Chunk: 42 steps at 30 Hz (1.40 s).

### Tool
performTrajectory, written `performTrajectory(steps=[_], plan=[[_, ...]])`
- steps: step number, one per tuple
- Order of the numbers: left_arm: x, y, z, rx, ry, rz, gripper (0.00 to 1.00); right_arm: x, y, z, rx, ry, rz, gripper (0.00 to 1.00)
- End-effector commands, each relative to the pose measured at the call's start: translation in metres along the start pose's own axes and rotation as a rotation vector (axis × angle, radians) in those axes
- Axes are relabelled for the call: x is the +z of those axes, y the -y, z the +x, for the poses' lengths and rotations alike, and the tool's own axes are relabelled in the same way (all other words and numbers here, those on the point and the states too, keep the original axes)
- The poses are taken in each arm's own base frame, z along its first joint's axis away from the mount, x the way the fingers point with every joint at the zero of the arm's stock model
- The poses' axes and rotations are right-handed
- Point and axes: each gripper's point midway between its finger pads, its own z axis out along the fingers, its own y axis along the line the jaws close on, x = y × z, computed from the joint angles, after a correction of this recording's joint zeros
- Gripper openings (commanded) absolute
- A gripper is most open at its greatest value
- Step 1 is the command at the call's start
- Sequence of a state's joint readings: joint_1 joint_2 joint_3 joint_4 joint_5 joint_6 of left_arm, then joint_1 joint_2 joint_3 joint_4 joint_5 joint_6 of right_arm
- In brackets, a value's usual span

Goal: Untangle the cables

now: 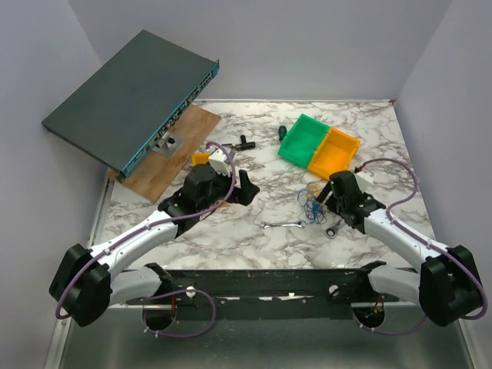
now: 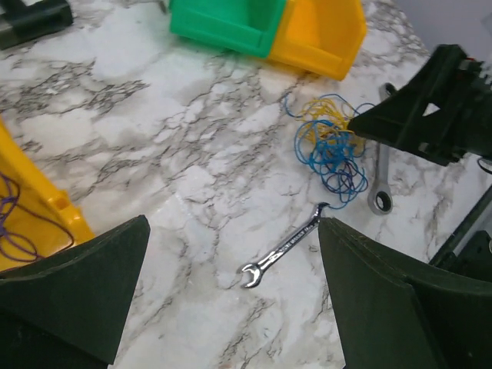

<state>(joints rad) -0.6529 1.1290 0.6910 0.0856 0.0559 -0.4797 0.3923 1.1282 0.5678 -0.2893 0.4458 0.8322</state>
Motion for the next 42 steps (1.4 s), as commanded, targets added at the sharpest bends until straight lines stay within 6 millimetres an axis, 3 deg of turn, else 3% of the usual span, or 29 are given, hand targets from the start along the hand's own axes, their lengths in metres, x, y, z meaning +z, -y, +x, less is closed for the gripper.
performTrajectory(steps=[1, 4, 8, 12, 15, 16, 19, 21, 29, 33, 39, 42], plan=[[-0.002, 0.045, -0.002, 0.089, 0.082, 0.243, 0.93, 0.006, -0.012, 0.035, -0.048, -0.14, -0.097, 0.8], [0.0, 0.045, 0.008, 0.132, 0.089, 0.264, 0.93, 0.009, -0.042, 0.047, -0.09, -0.201, -0.208, 0.72], [0.008, 0.044, 0.015, 0.125, 0.064, 0.263, 0.91, 0.001, -0.101, 0.067, -0.108, -0.262, -0.381, 0.59], [0.014, 0.041, 0.019, 0.118, 0.046, 0.254, 0.9, -0.019, -0.156, 0.074, -0.095, -0.304, -0.558, 0.57], [0.018, 0.04, 0.022, 0.114, 0.03, 0.246, 0.89, -0.028, -0.172, 0.067, -0.067, -0.306, -0.614, 0.56], [0.02, 0.039, 0.023, 0.111, 0.021, 0.242, 0.88, -0.03, -0.174, 0.064, -0.072, -0.297, -0.62, 0.58], [0.028, 0.032, 0.027, 0.102, -0.022, 0.195, 0.85, -0.03, -0.172, 0.057, -0.107, -0.269, -0.606, 0.79], [0.032, 0.028, 0.03, 0.099, -0.042, 0.171, 0.84, -0.029, -0.164, 0.055, -0.133, -0.257, -0.577, 0.81], [0.057, 0.025, 0.048, 0.089, -0.184, 0.143, 0.77, -0.02, -0.132, 0.051, -0.136, -0.185, -0.469, 0.63], [0.076, 0.028, 0.066, 0.071, -0.314, 0.157, 0.69, -0.014, -0.129, 0.054, -0.13, -0.175, -0.455, 0.58], [0.098, 0.023, 0.073, 0.062, -0.382, 0.12, 0.6, -0.003, -0.131, 0.067, -0.116, -0.205, -0.454, 0.57], [0.102, 0.021, 0.083, 0.052, -0.43, 0.11, 0.54, 0.001, -0.133, 0.073, -0.109, -0.222, -0.459, 0.49]])
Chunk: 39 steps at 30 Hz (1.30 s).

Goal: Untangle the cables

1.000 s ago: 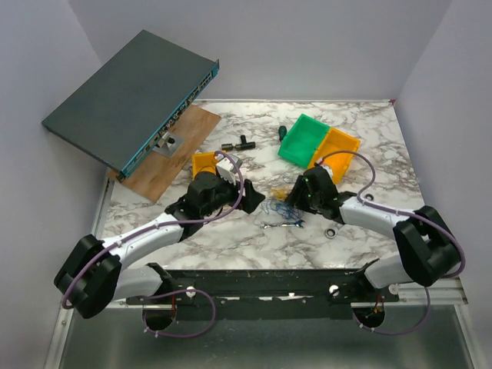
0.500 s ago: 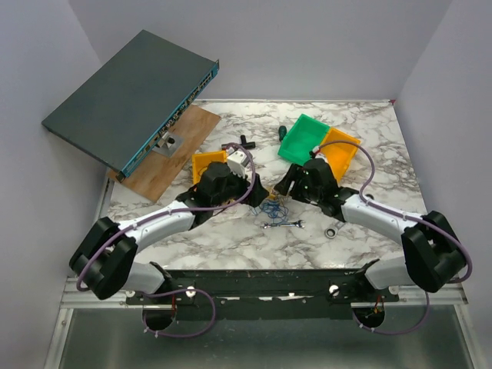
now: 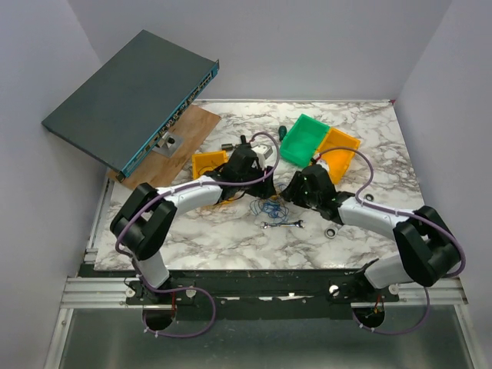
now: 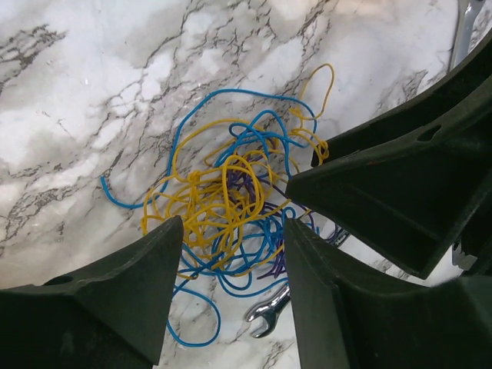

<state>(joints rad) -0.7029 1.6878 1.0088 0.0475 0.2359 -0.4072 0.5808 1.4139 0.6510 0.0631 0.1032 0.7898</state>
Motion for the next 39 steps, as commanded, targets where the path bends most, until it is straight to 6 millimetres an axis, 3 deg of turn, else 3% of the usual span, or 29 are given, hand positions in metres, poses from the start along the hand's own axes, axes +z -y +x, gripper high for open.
performTrajectory(steps=[1, 6, 8, 10, 15, 21, 27, 32, 33, 34, 35, 36, 39], plan=[[0.006, 0.003, 0.013, -0.005, -0.098, 0.011, 0.49, 0.009, 0.002, 0.004, 0.022, 0.001, -0.003, 0.41], [0.016, 0.006, 0.019, -0.015, -0.15, 0.039, 0.27, 0.007, 0.006, 0.001, 0.03, 0.018, 0.013, 0.11], [0.02, 0.012, 0.024, -0.024, -0.188, 0.069, 0.18, 0.003, 0.008, -0.001, 0.03, 0.03, 0.026, 0.04], [0.021, 0.012, 0.026, -0.023, -0.211, 0.066, 0.0, -0.001, 0.012, -0.004, 0.03, 0.043, 0.045, 0.01], [0.003, -0.002, 0.013, -0.002, -0.107, -0.035, 0.0, -0.02, 0.037, -0.016, 0.014, 0.105, 0.175, 0.01], [-0.048, -0.036, -0.016, -0.058, 0.146, -0.201, 0.0, -0.057, 0.089, -0.042, 0.021, 0.248, 0.451, 0.01], [-0.1, -0.074, -0.028, -0.183, 0.376, -0.323, 0.0, -0.103, 0.144, -0.063, 0.092, 0.408, 0.711, 0.01], [-0.13, -0.088, -0.03, -0.218, 0.498, -0.404, 0.0, -0.128, 0.161, -0.076, 0.149, 0.497, 0.798, 0.01], [-0.135, -0.089, -0.031, -0.223, 0.521, -0.414, 0.0, -0.131, 0.163, -0.077, 0.153, 0.503, 0.808, 0.01], [-0.139, -0.09, -0.031, -0.226, 0.536, -0.42, 0.0, -0.131, 0.162, -0.078, 0.149, 0.499, 0.809, 0.12], [-0.141, -0.088, -0.032, -0.22, 0.551, -0.405, 0.0, -0.127, 0.156, -0.078, 0.127, 0.465, 0.781, 0.32], [-0.142, -0.082, -0.035, -0.201, 0.566, -0.375, 0.0, -0.117, 0.144, -0.075, 0.086, 0.403, 0.713, 0.43], [-0.137, -0.067, -0.038, -0.162, 0.548, -0.29, 0.0, -0.091, 0.105, -0.066, -0.024, 0.272, 0.473, 0.45]])
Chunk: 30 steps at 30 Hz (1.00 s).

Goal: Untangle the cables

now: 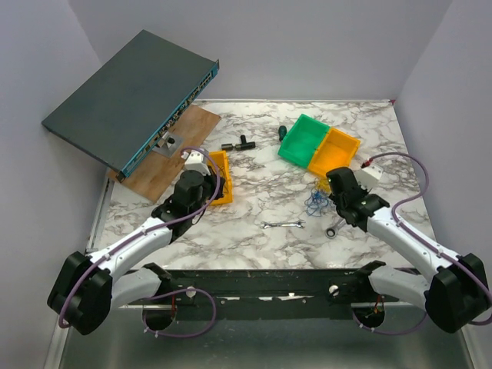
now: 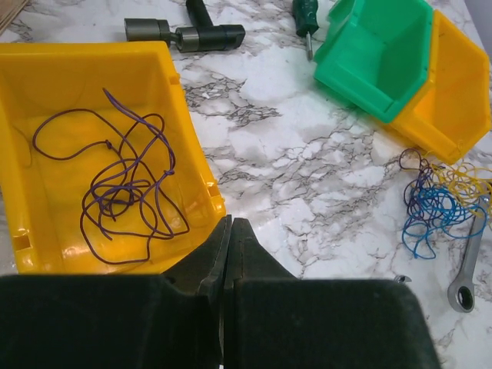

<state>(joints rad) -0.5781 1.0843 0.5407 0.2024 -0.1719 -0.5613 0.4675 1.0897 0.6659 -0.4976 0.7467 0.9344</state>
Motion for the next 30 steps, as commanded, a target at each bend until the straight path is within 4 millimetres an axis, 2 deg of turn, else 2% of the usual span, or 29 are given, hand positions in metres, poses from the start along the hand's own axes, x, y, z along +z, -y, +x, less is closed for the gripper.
performTrajectory(steps=[1, 2, 4, 5, 7, 13, 20, 27, 30], plan=[[0.0, 0.019, -0.013, 0.02, 0.051, 0.088, 0.0, -0.014, -0.043, 0.016, -0.146, -0.109, -0.276, 0.48], [0.0, 0.024, -0.012, 0.027, 0.04, 0.117, 0.0, -0.017, -0.049, 0.02, -0.157, -0.124, -0.319, 0.54], [0.0, 0.036, -0.009, 0.046, 0.025, 0.18, 0.0, -0.021, -0.056, 0.022, -0.156, -0.137, -0.369, 0.75], [-0.001, 0.041, -0.008, 0.055, 0.021, 0.211, 0.0, -0.022, -0.059, 0.022, -0.16, -0.135, -0.384, 0.8], [-0.004, 0.052, -0.004, 0.07, 0.006, 0.271, 0.0, -0.021, -0.06, 0.021, -0.164, -0.131, -0.381, 0.83], [-0.007, 0.066, 0.001, 0.085, -0.007, 0.35, 0.1, -0.011, -0.064, 0.022, -0.22, -0.149, -0.339, 0.82], [-0.008, 0.072, 0.004, 0.098, -0.018, 0.384, 0.12, 0.009, -0.055, 0.015, -0.244, -0.107, -0.195, 0.67], [-0.008, 0.082, 0.009, 0.107, -0.039, 0.434, 0.13, 0.02, -0.047, -0.002, -0.3, -0.024, -0.099, 0.65], [-0.009, 0.085, 0.01, 0.112, -0.042, 0.452, 0.14, 0.021, -0.047, -0.003, -0.317, -0.018, -0.085, 0.55]])
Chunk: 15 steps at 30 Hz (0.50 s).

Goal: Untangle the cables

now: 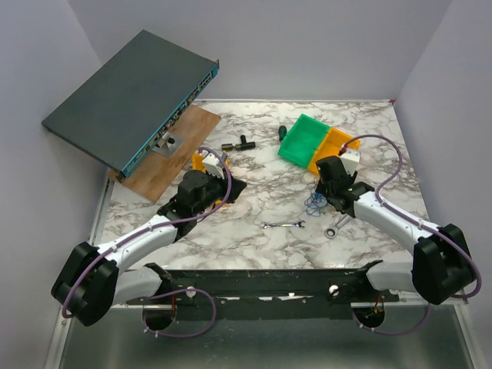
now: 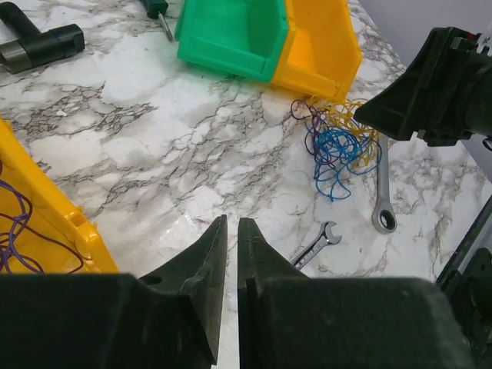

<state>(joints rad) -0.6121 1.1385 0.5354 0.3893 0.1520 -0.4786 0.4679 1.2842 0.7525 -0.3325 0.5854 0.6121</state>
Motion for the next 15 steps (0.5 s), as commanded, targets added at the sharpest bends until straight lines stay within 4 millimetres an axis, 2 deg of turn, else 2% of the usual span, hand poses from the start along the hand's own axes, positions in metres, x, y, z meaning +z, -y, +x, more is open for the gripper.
performTrajectory(steps=[1, 2, 4, 6, 8, 11, 15], plan=[[0.003, 0.016, -0.003, 0.027, 0.006, 0.077, 0.14, 0.001, 0.008, -0.016, -0.032, 0.05, 0.067, 0.52], [0.003, 0.017, -0.003, 0.029, 0.004, 0.08, 0.14, 0.0, 0.007, -0.017, -0.029, 0.051, 0.061, 0.43], [0.003, 0.018, -0.002, 0.032, 0.001, 0.086, 0.14, -0.002, 0.004, -0.018, -0.023, 0.053, 0.039, 0.17], [0.004, 0.02, -0.001, 0.035, -0.005, 0.099, 0.14, -0.005, -0.004, -0.018, -0.021, 0.045, -0.012, 0.03], [0.005, 0.025, -0.001, 0.039, -0.012, 0.123, 0.17, -0.011, -0.018, -0.018, -0.014, 0.022, -0.096, 0.01], [0.006, 0.034, 0.002, 0.048, -0.026, 0.172, 0.27, -0.036, -0.051, -0.022, 0.018, -0.015, -0.313, 0.01], [0.002, 0.048, 0.002, 0.06, -0.011, 0.25, 0.57, -0.083, -0.095, -0.04, 0.102, -0.062, -0.595, 0.01]])
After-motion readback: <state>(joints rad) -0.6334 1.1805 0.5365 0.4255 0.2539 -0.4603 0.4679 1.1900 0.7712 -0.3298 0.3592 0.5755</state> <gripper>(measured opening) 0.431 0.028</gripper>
